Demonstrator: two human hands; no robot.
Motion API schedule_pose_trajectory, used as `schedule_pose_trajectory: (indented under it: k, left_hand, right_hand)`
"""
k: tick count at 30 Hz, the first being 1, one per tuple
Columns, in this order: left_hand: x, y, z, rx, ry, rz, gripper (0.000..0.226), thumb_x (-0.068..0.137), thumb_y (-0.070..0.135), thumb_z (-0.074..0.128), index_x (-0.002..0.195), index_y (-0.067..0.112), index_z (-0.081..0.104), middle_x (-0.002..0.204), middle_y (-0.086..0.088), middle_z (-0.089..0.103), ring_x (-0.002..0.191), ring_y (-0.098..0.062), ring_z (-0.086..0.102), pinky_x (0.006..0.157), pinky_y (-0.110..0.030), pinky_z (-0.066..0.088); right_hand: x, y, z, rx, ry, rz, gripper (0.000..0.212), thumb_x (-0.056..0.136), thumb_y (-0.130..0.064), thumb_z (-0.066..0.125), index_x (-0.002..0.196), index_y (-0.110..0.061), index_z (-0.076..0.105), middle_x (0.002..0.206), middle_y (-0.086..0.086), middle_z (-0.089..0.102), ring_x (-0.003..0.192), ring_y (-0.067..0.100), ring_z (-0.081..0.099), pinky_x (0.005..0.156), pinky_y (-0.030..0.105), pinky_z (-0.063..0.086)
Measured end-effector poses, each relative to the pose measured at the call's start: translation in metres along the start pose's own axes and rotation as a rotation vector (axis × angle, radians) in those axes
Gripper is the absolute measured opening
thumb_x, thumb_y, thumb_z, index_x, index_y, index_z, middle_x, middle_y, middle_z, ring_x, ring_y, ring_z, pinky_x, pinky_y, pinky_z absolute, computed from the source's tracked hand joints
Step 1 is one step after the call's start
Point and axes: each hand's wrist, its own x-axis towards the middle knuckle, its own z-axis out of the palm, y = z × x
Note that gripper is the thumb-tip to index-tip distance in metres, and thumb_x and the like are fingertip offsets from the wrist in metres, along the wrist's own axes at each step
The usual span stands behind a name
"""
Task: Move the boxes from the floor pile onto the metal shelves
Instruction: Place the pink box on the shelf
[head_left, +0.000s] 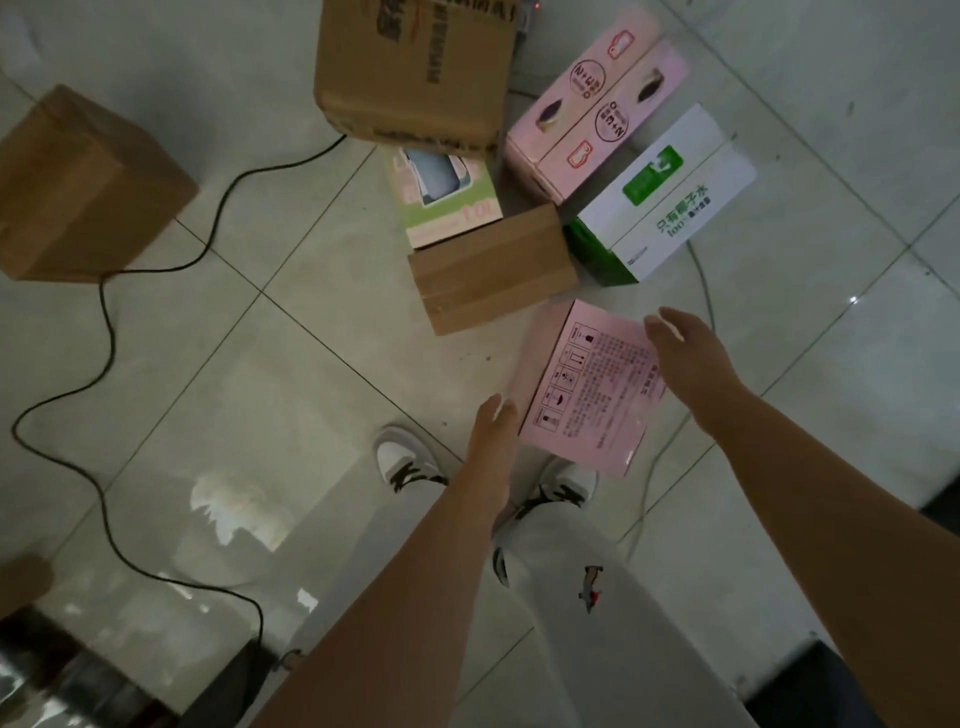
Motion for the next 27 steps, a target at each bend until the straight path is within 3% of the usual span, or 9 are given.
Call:
schedule_pose_trajectory:
  k: [4, 6, 10, 15, 20, 22, 24, 26, 27]
  left_hand:
    - [0.024, -0.008, 0.0, -0.112, -0.072, -0.098, 0.042, 0.105, 0.041, 0.034, 0.143, 0.024, 0.039, 0.107, 0.001, 0.055, 0.11, -0.028, 0.053, 0.099, -0.045, 0.047]
    - [0.03, -0.013, 0.002, -0.17, -0.154, -0.14, 0.042, 0.104, 0.043, 0.036, 0.137, 0.018, 0.046, 0.107, -0.007, 0.061, 0.102, -0.026, 0.059, 0.083, -0.04, 0.051]
    - [0.038, -0.018, 0.007, -0.233, -0.229, -0.137, 0.034, 0.104, 0.032, 0.041, 0.128, 0.015, 0.059, 0.113, -0.012, 0.07, 0.103, -0.027, 0.066, 0.072, -0.036, 0.059]
    - [-0.002, -0.013, -0.004, -0.26, -0.269, -0.099, 0.034, 0.106, 0.033, 0.036, 0.125, 0.018, 0.06, 0.116, -0.009, 0.07, 0.111, -0.027, 0.064, 0.102, -0.047, 0.049]
    - [-0.095, 0.019, -0.03, -0.295, -0.254, -0.08, 0.034, 0.105, 0.036, 0.038, 0.114, 0.018, 0.065, 0.112, -0.011, 0.071, 0.112, -0.029, 0.062, 0.107, -0.05, 0.045]
    - [-0.145, 0.04, -0.041, -0.335, -0.225, -0.059, 0.037, 0.104, 0.039, 0.04, 0.113, 0.015, 0.066, 0.106, -0.011, 0.073, 0.106, -0.028, 0.063, 0.103, -0.048, 0.048]
    - [-0.201, 0.065, -0.06, -0.378, -0.208, -0.01, 0.039, 0.103, 0.043, 0.043, 0.111, 0.013, 0.067, 0.096, -0.008, 0.075, 0.094, -0.027, 0.067, 0.084, -0.039, 0.058]
    - [-0.259, 0.094, -0.085, -0.39, -0.222, 0.092, 0.042, 0.101, 0.046, 0.043, 0.103, 0.012, 0.068, 0.08, -0.004, 0.074, 0.078, -0.024, 0.063, 0.067, -0.03, 0.055]
    - [-0.287, 0.109, -0.098, -0.393, -0.22, 0.147, 0.044, 0.099, 0.048, 0.043, 0.103, 0.012, 0.069, 0.08, -0.005, 0.075, 0.079, -0.024, 0.063, 0.07, -0.031, 0.053]
  right_hand:
    - [0.017, 0.009, 0.017, -0.039, -0.021, -0.007, 0.052, 0.101, -0.047, 0.039, 0.148, -0.023, 0.039, 0.148, 0.008, 0.044, 0.131, 0.032, 0.047, 0.11, 0.055, 0.036]
    - [0.023, 0.01, 0.025, -0.101, -0.014, -0.025, 0.052, 0.101, -0.049, 0.036, 0.146, -0.024, 0.042, 0.146, 0.007, 0.046, 0.131, 0.032, 0.047, 0.111, 0.056, 0.033]
    - [0.021, 0.006, 0.037, -0.21, 0.021, -0.039, 0.05, 0.101, -0.049, 0.035, 0.14, -0.021, 0.051, 0.137, 0.006, 0.056, 0.122, 0.032, 0.053, 0.114, 0.052, 0.029]
    - [-0.015, -0.029, 0.024, -0.292, 0.088, -0.11, 0.043, 0.102, -0.043, 0.031, 0.112, -0.017, 0.064, 0.107, 0.006, 0.065, 0.092, 0.025, 0.057, 0.106, 0.047, 0.035]
    - [-0.09, -0.099, -0.02, -0.367, 0.104, -0.195, 0.06, 0.086, -0.055, 0.015, 0.098, -0.019, 0.062, 0.096, 0.007, 0.065, 0.081, 0.026, 0.061, 0.097, 0.049, 0.046]
    - [-0.132, -0.138, -0.044, -0.393, 0.116, -0.246, 0.054, 0.093, -0.052, 0.021, 0.099, -0.019, 0.062, 0.101, 0.009, 0.064, 0.09, 0.028, 0.063, 0.1, 0.048, 0.042]
    - [-0.178, -0.179, -0.067, -0.382, 0.129, -0.285, 0.038, 0.102, -0.039, 0.037, 0.12, -0.015, 0.061, 0.122, 0.012, 0.059, 0.113, 0.032, 0.056, 0.106, 0.043, 0.035]
    - [-0.223, -0.224, -0.091, -0.326, 0.152, -0.395, 0.035, 0.103, -0.031, 0.042, 0.127, -0.013, 0.058, 0.13, 0.012, 0.057, 0.118, 0.031, 0.053, 0.104, 0.04, 0.032]
    - [-0.245, -0.246, -0.101, -0.299, 0.161, -0.457, 0.034, 0.102, -0.03, 0.043, 0.127, -0.013, 0.059, 0.13, 0.011, 0.058, 0.118, 0.031, 0.053, 0.103, 0.04, 0.032]
